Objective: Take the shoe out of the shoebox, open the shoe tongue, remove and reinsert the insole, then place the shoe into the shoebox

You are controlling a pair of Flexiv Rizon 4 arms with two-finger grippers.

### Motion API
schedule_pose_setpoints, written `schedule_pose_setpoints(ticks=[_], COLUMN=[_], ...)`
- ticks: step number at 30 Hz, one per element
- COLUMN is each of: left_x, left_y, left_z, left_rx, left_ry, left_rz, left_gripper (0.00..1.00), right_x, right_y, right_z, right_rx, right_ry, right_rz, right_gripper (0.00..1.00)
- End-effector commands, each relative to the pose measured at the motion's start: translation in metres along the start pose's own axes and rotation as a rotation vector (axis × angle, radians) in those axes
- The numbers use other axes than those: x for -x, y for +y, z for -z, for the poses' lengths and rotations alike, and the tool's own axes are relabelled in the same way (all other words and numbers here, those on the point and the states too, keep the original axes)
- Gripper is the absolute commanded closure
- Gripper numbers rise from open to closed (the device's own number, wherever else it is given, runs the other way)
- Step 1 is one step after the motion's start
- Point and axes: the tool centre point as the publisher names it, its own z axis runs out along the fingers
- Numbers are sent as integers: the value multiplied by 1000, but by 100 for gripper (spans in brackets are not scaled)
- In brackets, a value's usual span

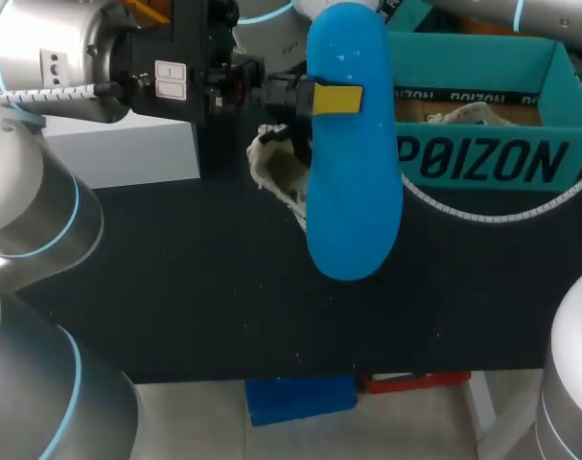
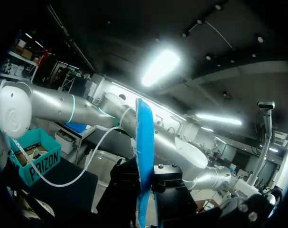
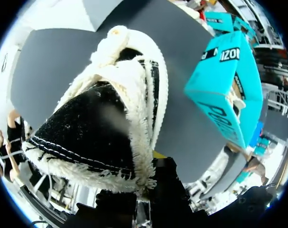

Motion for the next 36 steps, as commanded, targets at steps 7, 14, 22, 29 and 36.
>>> schedule_pose_setpoints(ticks=[7, 14, 22, 29, 36], left_x=[0, 0, 0, 0, 0], left_y=[1, 1, 1, 1, 1], left_z=[-1, -1, -1, -1, -1], left_rx=[-1, -1, -1, -1, -1], left_ry=[-2, -2, -2, -2, -2], left_rz=[0, 0, 0, 0, 0], left_gripper=[100, 100, 100, 100, 100], right_x=[-3, -7, -14, -16, -26], right_y=[-4, 2, 11, 16, 24], right_z=[-15, -30, -49, -64, -86], right_rx=[19, 27, 51, 44, 36], right_ry=[74, 93, 94, 113, 145], right_rz=[-525, -527, -510, -538, -544], right_gripper=[100, 100, 100, 100, 100])
